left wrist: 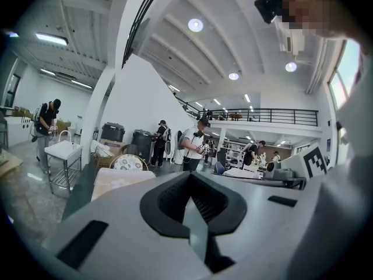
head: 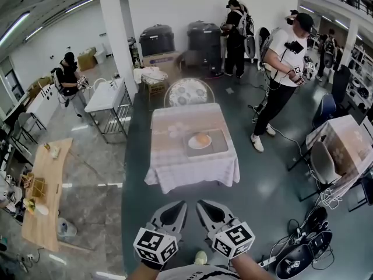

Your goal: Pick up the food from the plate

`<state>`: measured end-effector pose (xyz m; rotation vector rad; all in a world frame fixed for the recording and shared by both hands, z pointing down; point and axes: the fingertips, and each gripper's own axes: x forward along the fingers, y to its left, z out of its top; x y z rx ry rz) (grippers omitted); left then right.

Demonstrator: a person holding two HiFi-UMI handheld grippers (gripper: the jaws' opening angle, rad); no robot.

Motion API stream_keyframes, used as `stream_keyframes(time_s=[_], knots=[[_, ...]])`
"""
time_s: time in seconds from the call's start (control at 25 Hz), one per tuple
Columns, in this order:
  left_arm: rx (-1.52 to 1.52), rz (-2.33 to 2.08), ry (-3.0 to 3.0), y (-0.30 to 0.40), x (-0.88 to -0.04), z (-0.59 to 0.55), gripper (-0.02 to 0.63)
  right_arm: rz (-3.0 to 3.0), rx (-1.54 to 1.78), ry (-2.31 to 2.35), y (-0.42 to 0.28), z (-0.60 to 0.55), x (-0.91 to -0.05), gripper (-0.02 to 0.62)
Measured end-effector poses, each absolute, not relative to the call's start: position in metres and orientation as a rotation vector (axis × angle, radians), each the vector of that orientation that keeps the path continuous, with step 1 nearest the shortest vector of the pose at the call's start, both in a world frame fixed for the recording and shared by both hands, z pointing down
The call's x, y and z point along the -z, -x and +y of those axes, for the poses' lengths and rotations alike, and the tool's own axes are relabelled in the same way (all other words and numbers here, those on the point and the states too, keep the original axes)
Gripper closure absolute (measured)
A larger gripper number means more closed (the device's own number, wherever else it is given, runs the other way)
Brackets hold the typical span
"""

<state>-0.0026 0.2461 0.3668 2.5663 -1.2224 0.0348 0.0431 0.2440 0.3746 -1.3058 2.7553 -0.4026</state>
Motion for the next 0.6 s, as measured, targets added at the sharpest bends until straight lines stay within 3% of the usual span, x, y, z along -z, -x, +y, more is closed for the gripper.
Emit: stream_keyframes(time_s=[0.6], knots=[[-0.064, -1.194, -2.589, -0.013, -0.381, 0.204, 0.601, 2.746, 0.431, 1.362, -0.055, 0.204, -0.389, 0.58]])
